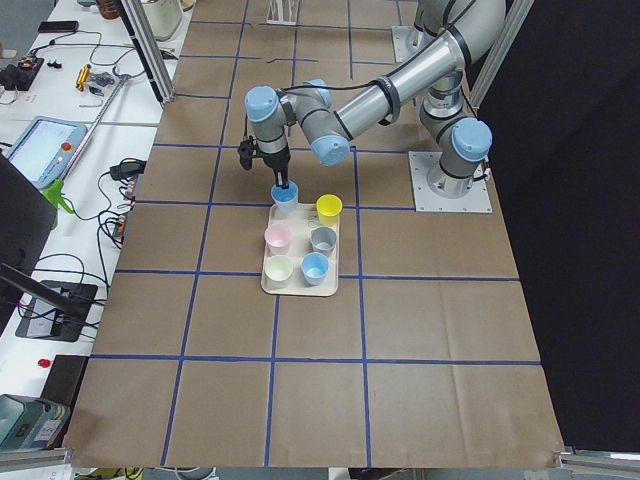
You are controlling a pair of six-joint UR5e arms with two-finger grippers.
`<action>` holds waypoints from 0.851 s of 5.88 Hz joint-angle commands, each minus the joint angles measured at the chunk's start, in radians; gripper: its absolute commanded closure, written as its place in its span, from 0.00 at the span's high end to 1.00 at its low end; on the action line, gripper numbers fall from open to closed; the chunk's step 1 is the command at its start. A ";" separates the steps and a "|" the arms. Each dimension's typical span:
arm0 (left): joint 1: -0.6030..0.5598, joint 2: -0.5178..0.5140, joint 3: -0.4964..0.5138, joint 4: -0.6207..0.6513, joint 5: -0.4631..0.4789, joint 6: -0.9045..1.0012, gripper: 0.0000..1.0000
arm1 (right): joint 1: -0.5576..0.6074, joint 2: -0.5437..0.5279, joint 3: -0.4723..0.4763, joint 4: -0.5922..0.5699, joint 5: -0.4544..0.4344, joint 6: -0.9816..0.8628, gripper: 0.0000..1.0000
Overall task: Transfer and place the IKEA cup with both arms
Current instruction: 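Carry the cup to the white tray with the left gripper while the right arm withdraws, then lower the cup onto the tray and open the left gripper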
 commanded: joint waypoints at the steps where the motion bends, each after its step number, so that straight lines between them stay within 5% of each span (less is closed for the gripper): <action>1: 0.003 -0.055 -0.001 0.006 0.013 0.001 0.00 | -0.022 0.003 -0.021 0.048 0.007 0.009 1.00; 4: 0.001 -0.077 0.004 0.011 0.058 -0.002 0.01 | -0.013 -0.009 -0.012 0.054 0.004 0.009 1.00; 5: 0.001 -0.077 0.001 0.009 0.058 -0.004 0.12 | -0.014 -0.008 -0.007 0.055 0.001 0.007 1.00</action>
